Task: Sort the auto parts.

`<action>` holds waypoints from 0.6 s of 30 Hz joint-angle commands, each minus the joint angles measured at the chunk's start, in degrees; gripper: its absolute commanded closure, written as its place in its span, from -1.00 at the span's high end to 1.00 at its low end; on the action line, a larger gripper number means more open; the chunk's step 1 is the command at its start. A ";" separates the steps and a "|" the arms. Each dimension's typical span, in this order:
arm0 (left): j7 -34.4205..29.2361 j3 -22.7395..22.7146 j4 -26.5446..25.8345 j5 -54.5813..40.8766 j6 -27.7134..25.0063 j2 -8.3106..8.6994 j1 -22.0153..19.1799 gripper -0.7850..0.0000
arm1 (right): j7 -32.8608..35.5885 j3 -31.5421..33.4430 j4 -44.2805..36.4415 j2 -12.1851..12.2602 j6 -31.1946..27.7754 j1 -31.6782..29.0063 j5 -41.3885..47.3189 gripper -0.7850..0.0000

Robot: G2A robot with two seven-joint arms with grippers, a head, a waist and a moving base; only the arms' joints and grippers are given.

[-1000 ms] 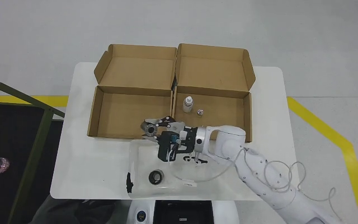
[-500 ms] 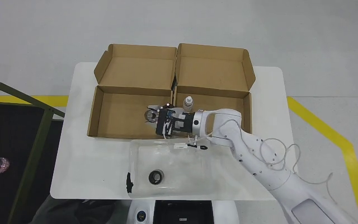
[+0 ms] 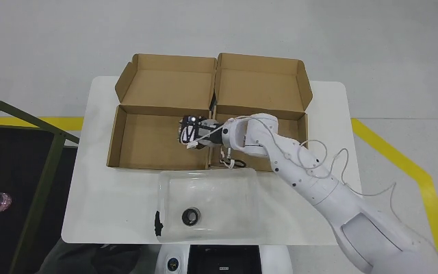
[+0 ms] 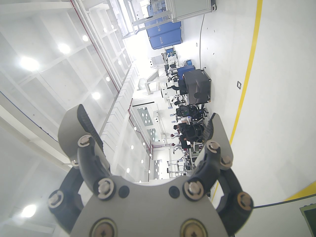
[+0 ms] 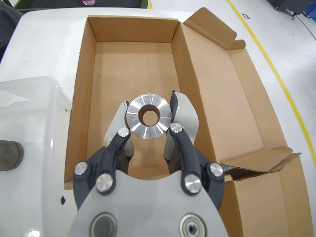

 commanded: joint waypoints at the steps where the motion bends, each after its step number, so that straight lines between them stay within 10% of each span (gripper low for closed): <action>1: 0.00 0.00 0.00 0.00 0.00 0.00 0.00 1.00 | 1.03 -1.05 2.02 -0.93 0.39 1.48 0.08 -1.00; 18: 0.00 0.00 0.00 0.00 0.00 0.00 0.00 1.00 | 5.62 -6.57 16.24 -7.50 -0.19 7.83 1.26 -0.90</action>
